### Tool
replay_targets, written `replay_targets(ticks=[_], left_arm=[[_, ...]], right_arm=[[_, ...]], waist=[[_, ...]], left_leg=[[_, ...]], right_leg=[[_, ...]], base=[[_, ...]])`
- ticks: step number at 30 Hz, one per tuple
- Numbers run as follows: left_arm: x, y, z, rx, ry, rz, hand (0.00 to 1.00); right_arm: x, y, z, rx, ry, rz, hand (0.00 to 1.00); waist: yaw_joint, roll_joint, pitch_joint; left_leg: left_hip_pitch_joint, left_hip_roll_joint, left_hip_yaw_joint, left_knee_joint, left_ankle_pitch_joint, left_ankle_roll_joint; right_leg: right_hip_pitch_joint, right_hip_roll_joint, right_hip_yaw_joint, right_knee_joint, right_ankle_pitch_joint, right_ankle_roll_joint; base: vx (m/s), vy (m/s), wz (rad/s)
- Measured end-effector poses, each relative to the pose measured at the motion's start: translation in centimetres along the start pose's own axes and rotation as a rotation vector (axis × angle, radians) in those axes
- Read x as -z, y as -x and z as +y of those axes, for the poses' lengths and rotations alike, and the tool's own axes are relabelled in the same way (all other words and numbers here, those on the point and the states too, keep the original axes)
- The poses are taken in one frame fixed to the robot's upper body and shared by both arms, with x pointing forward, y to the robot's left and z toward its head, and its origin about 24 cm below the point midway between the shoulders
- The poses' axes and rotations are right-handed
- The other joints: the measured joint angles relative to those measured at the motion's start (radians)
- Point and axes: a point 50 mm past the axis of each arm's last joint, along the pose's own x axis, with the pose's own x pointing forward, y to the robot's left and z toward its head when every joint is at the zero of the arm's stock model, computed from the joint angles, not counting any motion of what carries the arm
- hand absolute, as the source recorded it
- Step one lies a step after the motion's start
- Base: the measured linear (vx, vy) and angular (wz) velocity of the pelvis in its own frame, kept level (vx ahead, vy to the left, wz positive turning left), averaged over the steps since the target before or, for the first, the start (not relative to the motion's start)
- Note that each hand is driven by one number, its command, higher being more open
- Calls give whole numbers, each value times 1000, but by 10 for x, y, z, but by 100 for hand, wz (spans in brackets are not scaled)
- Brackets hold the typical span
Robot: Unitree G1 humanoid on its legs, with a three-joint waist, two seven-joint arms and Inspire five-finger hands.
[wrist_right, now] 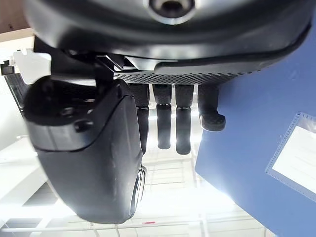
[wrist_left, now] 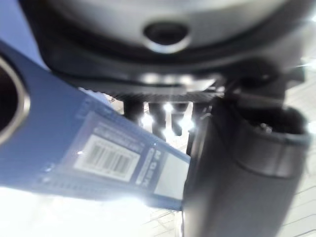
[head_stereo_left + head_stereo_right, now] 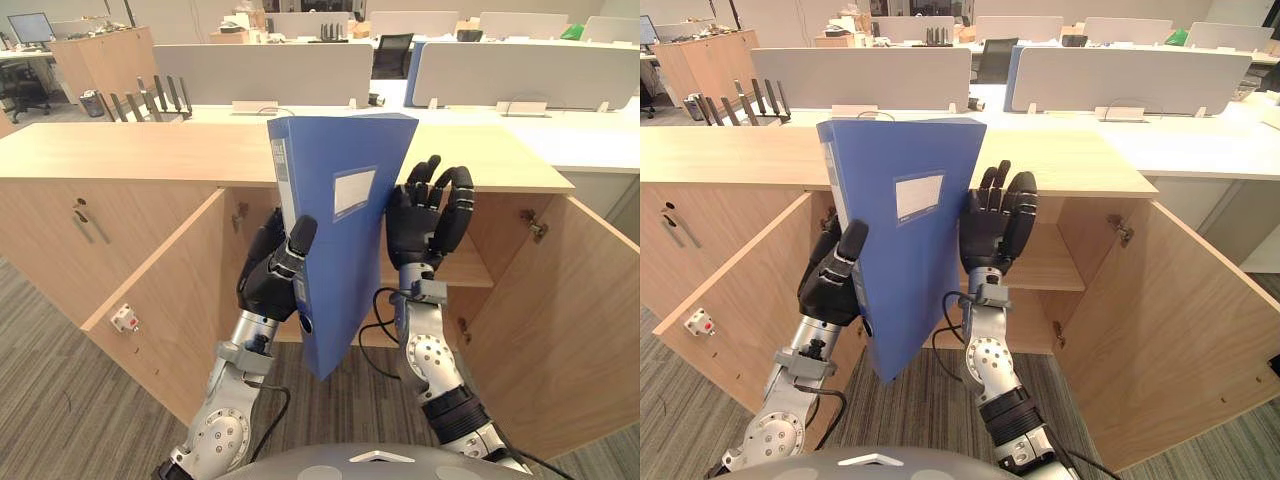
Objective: Walk over to the cabinet, pick up the folder, carry it to the office cabinet, place the folder inside the office cabinet, then close the office cabinet door
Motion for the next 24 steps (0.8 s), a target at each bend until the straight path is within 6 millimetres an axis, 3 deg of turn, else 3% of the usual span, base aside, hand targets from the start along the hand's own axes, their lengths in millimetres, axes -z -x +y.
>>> replay_targets(ticks=[1, 6, 10, 16, 21, 24], left_arm=[[5, 3, 7, -45, -8, 32, 0], [27, 16, 32, -200, -47, 250, 0], [40, 17, 28, -161, -92, 373, 0], [22, 5, 34, -149, -185, 329, 0], [3, -14, 32, -97, -203, 208, 0], [-3, -22, 28, -58, -214, 175, 0]], right_arm=[[11, 0, 8, -59, -11, 48, 100], [43, -3, 47, -338, 20, 261, 100], [50, 0, 49, -387, 105, 358, 100], [17, -4, 41, -368, 202, 235, 100], [-23, -11, 28, -273, 278, 40, 100], [-30, -12, 27, -258, 289, 5, 100]], waist=[[-4, 1, 0], [-11, -7, 4], [-15, -20, 10], [-18, -26, 24], [-16, -33, 31], [-18, -34, 37]], left_leg=[[0, 0, 0, 0, 0, 0], [0, 1, 1, 0, 0, 0], [1, 1, 2, 0, 0, 0], [4, -2, 0, -4, -2, 0], [3, -8, -8, -3, -2, 0], [3, -8, -8, -1, -2, 0]], right_leg=[[0, 0, 0, 0, 0, 0], [0, 1, 1, -1, -1, -3], [0, 0, 0, 0, -3, -5], [-1, -5, -7, 14, -9, -12], [0, -11, -17, 18, -10, -14], [0, -11, -17, 17, -10, -14]], base=[[0, 0, 0], [0, 0, 0], [0, 0, 0], [5, 7, 2], [20, 9, 4], [0, 0, 0]])
